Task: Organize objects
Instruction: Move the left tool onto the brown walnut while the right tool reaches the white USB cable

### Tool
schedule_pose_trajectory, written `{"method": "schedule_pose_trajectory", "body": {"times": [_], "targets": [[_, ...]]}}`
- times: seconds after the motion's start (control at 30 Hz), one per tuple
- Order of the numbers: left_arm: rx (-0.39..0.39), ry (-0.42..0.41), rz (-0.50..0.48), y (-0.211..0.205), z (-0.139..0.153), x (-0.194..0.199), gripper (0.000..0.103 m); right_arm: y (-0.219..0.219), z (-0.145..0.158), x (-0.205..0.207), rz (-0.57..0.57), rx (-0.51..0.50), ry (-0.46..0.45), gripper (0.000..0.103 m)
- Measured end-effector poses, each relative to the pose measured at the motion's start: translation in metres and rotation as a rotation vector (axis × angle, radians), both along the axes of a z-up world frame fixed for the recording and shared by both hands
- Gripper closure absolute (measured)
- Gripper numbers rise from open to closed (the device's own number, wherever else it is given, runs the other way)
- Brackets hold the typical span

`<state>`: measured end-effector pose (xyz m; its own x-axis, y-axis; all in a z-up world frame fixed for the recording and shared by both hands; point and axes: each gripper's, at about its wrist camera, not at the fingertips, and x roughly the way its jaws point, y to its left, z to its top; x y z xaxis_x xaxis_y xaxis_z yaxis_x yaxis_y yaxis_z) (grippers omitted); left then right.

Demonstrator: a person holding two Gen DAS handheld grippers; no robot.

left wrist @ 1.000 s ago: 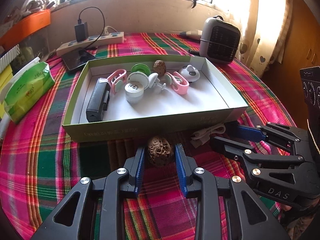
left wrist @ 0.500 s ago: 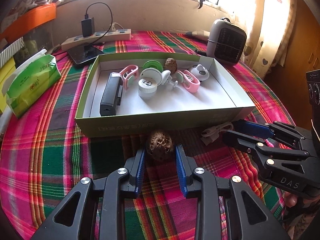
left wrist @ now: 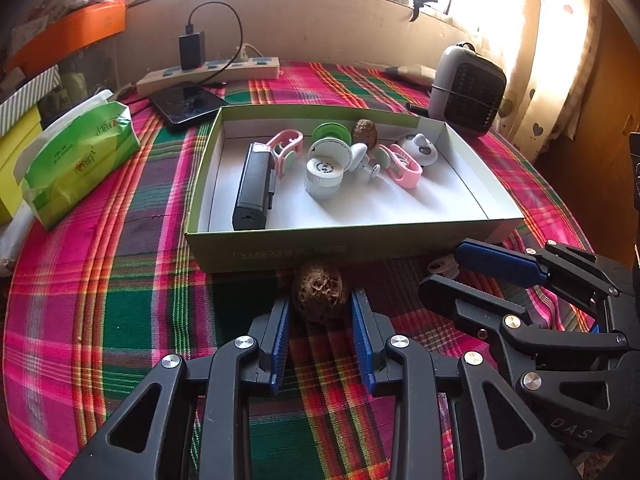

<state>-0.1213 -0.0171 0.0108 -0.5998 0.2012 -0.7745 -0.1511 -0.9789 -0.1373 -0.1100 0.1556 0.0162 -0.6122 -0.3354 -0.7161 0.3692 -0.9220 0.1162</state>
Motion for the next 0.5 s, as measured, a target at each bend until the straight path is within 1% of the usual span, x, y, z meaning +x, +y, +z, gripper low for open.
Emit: {"method": "schedule_pose_trajectory", "body": {"times": [0.17, 0.5], "targets": [[0.013, -0.001, 0.007, -0.005, 0.0, -0.001, 0.076, -0.007, -0.001, -0.006, 0.007, 0.024, 0.004, 0.063], [0.027, 0.0, 0.009, -0.011, -0.001, -0.002, 0.076, -0.01, -0.004, -0.014, 0.042, 0.008, -0.032, 0.063]]}}
